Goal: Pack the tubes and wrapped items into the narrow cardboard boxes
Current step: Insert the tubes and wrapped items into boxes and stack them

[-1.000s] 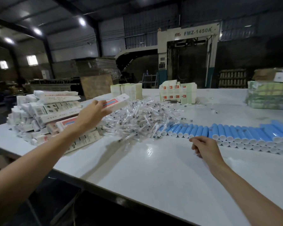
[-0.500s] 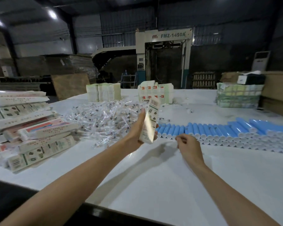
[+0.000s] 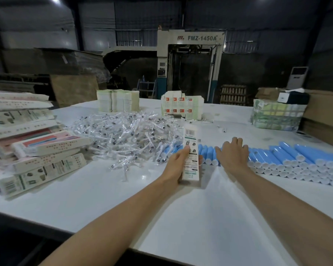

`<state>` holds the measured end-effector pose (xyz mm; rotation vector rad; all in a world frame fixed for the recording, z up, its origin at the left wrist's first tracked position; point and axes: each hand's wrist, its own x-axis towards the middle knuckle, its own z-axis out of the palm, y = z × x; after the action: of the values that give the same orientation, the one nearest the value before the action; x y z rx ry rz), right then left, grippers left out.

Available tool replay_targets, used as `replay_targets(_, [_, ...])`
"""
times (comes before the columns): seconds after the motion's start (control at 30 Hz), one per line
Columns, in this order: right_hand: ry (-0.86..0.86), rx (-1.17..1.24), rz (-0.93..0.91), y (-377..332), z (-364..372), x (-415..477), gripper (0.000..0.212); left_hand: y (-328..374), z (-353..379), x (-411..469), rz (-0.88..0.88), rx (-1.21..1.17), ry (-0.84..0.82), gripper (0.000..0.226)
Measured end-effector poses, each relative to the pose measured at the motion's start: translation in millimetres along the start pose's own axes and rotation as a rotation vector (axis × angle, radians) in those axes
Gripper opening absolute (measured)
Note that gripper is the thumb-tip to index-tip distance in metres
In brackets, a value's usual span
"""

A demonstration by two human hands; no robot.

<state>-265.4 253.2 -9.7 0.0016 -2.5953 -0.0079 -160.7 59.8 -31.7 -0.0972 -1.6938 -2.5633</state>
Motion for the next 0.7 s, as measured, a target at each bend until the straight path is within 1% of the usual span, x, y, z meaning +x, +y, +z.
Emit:
replay_targets(0.1, [-0.084, -0.19, -0.039, -8.7, 5.6, 5.2, 0.023, 1.0, -3.4, 2.3, 0.01, 0.0, -0.025, 0.036])
replay_targets(0.13, [-0.099, -0.222, -0.043, -10.8, 7.4, 4.0, 0.022, 1.1, -4.3, 2.8, 0.015, -0.003, -0.029, 0.036])
replay_targets(0.23, [-0.095, -0.222, -0.039, -15.2, 11.5, -1.8, 0.03, 2.1, -5.7, 5.4, 0.013, -0.032, -0.009, 0.037])
replay_targets(0.33, [-0.129, -0.2, -0.046, -18.0, 10.5, -4.9, 0.037, 0.8, -7.2, 9.7, -0.012, -0.003, 0.023, 0.035])
replay_targets(0.43, [-0.18, -0.141, 0.012, -22.4, 4.7, -3.4, 0.047, 0.5, -7.0, 11.0, -0.02, 0.037, 0.06, 0.033])
replay_targets(0.47, [-0.21, -0.125, 0.037, -23.4, 1.8, -2.2, 0.047, 0.3, -7.2, 10.8, -0.02, 0.038, 0.067, 0.031])
replay_targets(0.5, [-0.243, -0.115, 0.051, -24.2, -1.6, -0.7, 0.042, 1.1, -7.6, 10.6, -0.017, 0.036, 0.074, 0.028])
replay_targets(0.57, [-0.304, -0.106, 0.06, -24.1, -7.4, 1.6, 0.021, 2.5, -8.2, 9.1, -0.009, 0.041, 0.08, 0.025])
replay_targets(0.6, [-0.321, -0.096, 0.06, -23.9, -9.9, 2.1, 0.015, 2.9, -8.2, 8.7, -0.004, 0.05, 0.081, 0.025])
replay_targets(0.7, [-0.321, -0.06, 0.066, -23.9, -14.5, -0.1, 0.014, 4.6, -6.3, 5.1, -0.004, 0.068, 0.081, 0.027])
